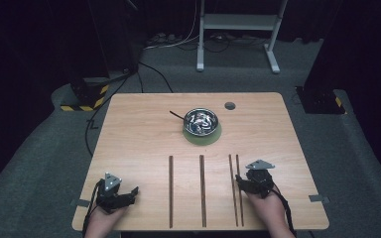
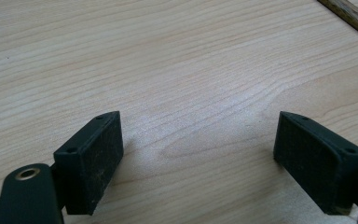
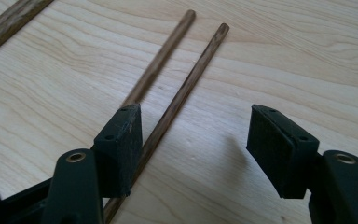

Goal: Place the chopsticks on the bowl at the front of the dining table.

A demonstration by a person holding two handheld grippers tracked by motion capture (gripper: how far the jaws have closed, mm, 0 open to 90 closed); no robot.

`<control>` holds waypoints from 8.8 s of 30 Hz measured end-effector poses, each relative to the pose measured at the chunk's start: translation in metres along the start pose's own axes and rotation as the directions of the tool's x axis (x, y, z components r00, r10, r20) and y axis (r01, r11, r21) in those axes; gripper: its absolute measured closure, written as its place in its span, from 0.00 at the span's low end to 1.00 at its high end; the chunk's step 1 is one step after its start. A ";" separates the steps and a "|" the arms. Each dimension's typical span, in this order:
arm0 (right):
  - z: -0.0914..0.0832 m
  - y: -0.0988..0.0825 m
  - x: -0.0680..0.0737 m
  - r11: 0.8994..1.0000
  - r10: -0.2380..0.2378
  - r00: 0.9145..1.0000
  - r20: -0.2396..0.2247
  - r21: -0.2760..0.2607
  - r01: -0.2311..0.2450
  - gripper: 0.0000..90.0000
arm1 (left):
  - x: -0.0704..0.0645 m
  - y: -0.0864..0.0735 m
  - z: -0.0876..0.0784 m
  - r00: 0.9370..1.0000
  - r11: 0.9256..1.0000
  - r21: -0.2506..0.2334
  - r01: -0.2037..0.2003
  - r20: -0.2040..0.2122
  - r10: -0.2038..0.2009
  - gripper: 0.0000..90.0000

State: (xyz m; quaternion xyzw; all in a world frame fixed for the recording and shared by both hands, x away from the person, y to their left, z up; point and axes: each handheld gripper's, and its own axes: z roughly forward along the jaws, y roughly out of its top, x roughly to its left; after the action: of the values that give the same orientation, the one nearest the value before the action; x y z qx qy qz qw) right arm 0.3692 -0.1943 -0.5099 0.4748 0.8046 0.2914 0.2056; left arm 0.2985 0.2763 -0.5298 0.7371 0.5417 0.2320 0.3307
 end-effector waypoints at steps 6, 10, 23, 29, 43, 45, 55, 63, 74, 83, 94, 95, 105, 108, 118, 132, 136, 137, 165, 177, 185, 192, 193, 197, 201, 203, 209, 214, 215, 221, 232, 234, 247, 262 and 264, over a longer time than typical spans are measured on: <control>-0.003 -0.006 -0.014 1.000 0.022 1.000 0.003 0.002 -0.022 0.47 | 0.000 0.000 0.000 1.000 1.000 0.001 -0.002 0.000 0.002 0.17; -0.005 -0.008 -0.016 0.999 0.053 0.998 -0.039 -0.007 -0.053 0.55 | 0.000 0.000 0.000 1.000 1.000 0.004 -0.003 -0.002 0.003 0.17; -0.006 -0.011 -0.001 1.000 0.031 0.999 -0.023 -0.001 -0.031 0.65 | 0.000 0.000 0.000 1.000 1.000 0.004 -0.009 0.005 0.009 0.18; -0.007 -0.007 -0.013 0.999 0.047 0.997 -0.054 0.024 -0.045 0.78 | 0.000 0.000 -0.001 1.000 1.000 0.004 -0.010 0.006 0.010 0.18; -0.001 -0.002 -0.038 0.998 0.055 0.998 -0.019 0.031 -0.054 0.90 | 0.000 0.000 -0.001 1.000 1.000 0.003 -0.011 0.009 0.011 0.18; -0.001 0.000 -0.041 0.996 0.074 0.997 -0.031 0.042 -0.072 0.85 | 0.000 0.000 -0.001 1.000 1.000 0.003 -0.011 0.009 0.011 0.18; -0.010 -0.009 -0.033 0.993 0.112 0.993 -0.041 0.047 -0.110 0.80 | 0.000 0.000 0.000 1.000 1.000 -0.001 -0.012 0.012 0.012 0.18; -0.010 -0.009 -0.031 0.996 0.082 0.997 -0.009 0.045 -0.082 0.85 | 0.000 0.000 -0.001 1.000 1.000 0.000 -0.013 0.014 0.013 0.18; -0.007 -0.005 -0.029 0.996 0.072 0.997 0.016 0.057 -0.072 0.92 | 0.000 -0.001 -0.001 1.000 1.000 -0.003 -0.012 0.016 0.012 0.18; -0.005 -0.001 -0.030 0.996 0.058 0.998 0.021 0.064 -0.059 0.91 | 0.000 -0.001 -0.001 1.000 1.000 -0.003 -0.012 0.016 0.012 0.18; -0.004 0.000 -0.028 0.997 0.048 0.998 0.034 0.064 -0.050 0.93 | -0.001 -0.001 -0.001 1.000 1.000 -0.004 -0.012 0.017 0.012 0.18; -0.004 0.000 -0.029 0.997 0.047 0.998 0.031 0.067 -0.049 0.94 | -0.001 -0.001 -0.001 1.000 1.000 -0.005 -0.012 0.017 0.012 0.18; -0.012 0.009 -0.026 0.998 0.033 0.999 0.029 0.052 -0.034 0.94 | -0.001 -0.001 -0.001 1.000 1.000 -0.001 -0.013 0.016 0.013 0.19; -0.016 0.013 -0.024 1.000 0.019 0.999 0.031 0.022 -0.020 0.94 | -0.001 -0.001 -0.001 1.000 1.000 -0.003 -0.015 0.017 0.015 0.19; -0.025 0.035 -0.014 0.999 -0.026 1.000 0.008 -0.022 0.027 0.94 | 0.000 -0.001 -0.001 1.000 1.000 -0.002 -0.019 0.018 0.019 0.19; -0.026 0.066 -0.006 0.997 -0.057 0.998 -0.007 -0.049 0.057 0.94 | 0.000 -0.001 -0.001 1.000 1.000 0.001 -0.018 0.019 0.018 0.19; -0.020 0.079 -0.004 0.997 -0.057 0.998 -0.016 -0.053 0.056 0.94 | 0.000 -0.001 -0.002 1.000 1.000 0.003 -0.022 0.020 0.022 0.19; -0.018 0.082 -0.003 0.997 -0.063 0.998 -0.016 -0.052 0.062 0.94 | 0.000 -0.001 -0.002 1.000 1.000 0.003 -0.021 0.019 0.021 0.19; 0.048 0.153 0.013 0.996 -0.051 0.998 -0.039 -0.078 0.048 0.94 | -0.001 -0.001 -0.001 0.999 1.000 0.000 -0.024 0.026 0.024 0.19; 0.070 0.186 0.021 0.996 -0.039 0.998 -0.057 -0.085 0.034 0.94 | -0.002 -0.001 -0.001 0.999 1.000 -0.004 -0.019 0.037 0.019 0.19; 0.083 0.207 0.025 0.996 -0.041 0.998 -0.051 -0.082 0.036 0.94 | -0.001 -0.001 -0.001 0.999 1.000 -0.004 -0.026 0.036 0.026 0.19; 0.092 0.216 0.030 0.996 -0.040 0.998 -0.054 -0.077 0.036 0.94 | -0.001 -0.001 -0.001 0.999 1.000 -0.003 -0.029 0.031 0.029 0.19; 0.096 0.218 0.032 0.997 -0.036 0.998 -0.056 -0.070 0.032 0.94 | -0.001 -0.001 -0.001 0.999 1.000 -0.001 -0.030 0.033 0.030 0.19; 0.103 0.220 0.035 0.998 -0.031 0.998 -0.059 -0.059 0.027 0.94 | -0.001 -0.001 -0.001 0.999 1.000 -0.002 -0.031 0.035 0.031 0.19; 0.107 0.224 0.039 0.999 -0.026 0.998 -0.057 -0.048 0.023 0.94 | -0.001 -0.001 -0.001 0.999 0.999 -0.002 -0.032 0.036 0.032 0.19; 0.109 0.226 0.040 0.999 -0.026 0.998 -0.062 -0.043 0.023 0.94 | -0.001 -0.001 -0.001 0.999 0.999 -0.002 -0.032 0.037 0.032 0.19; 0.118 0.229 0.043 0.999 -0.022 0.998 -0.063 -0.028 0.020 0.94 | -0.001 0.000 -0.001 0.999 0.999 -0.002 -0.033 0.038 0.033 0.19; 0.124 0.231 0.046 1.000 -0.020 0.997 -0.069 -0.019 0.018 0.93 | -0.001 0.000 -0.001 0.999 0.999 -0.002 -0.035 0.040 0.035 0.19; 0.125 0.230 0.047 1.000 -0.019 0.997 -0.074 -0.017 0.018 0.93 | -0.001 0.000 -0.001 0.999 0.999 -0.002 -0.036 0.040 0.036 0.19; 0.131 0.230 0.050 1.000 -0.021 0.997 -0.072 -0.003 0.021 0.93 | -0.001 0.000 -0.001 0.999 0.999 -0.003 -0.034 0.040 0.034 0.19; 0.135 0.235 0.053 1.000 -0.024 0.997 -0.075 0.002 0.024 0.93 | -0.001 0.000 -0.001 0.999 0.999 -0.003 -0.036 0.040 0.036 0.19; 0.136 0.236 0.053 1.000 -0.025 0.997 -0.074 0.005 0.026 0.93 | -0.001 0.000 -0.001 0.999 0.999 -0.003 -0.035 0.040 0.035 0.19; 0.130 0.234 0.055 0.999 -0.034 0.996 -0.087 -0.009 0.033 0.84 | -0.001 0.000 0.000 0.998 0.999 -0.005 -0.039 0.043 0.040 0.19; 0.070 0.188 0.039 0.994 -0.035 0.996 -0.079 -0.107 0.027 0.77 | -0.001 0.000 -0.001 0.998 0.999 -0.002 -0.043 0.042 0.043 0.19; 0.062 0.177 0.033 0.993 -0.040 0.996 -0.081 -0.115 0.030 0.76 | -0.001 0.000 -0.001 0.998 0.999 -0.001 -0.043 0.043 0.043 0.19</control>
State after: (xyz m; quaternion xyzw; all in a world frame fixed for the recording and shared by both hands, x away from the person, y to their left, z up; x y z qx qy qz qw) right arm 0.5054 -0.0808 -0.4407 0.4356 0.8029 0.3524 0.2036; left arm 0.2974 0.2751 -0.5295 0.7534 0.5186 0.2233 0.3372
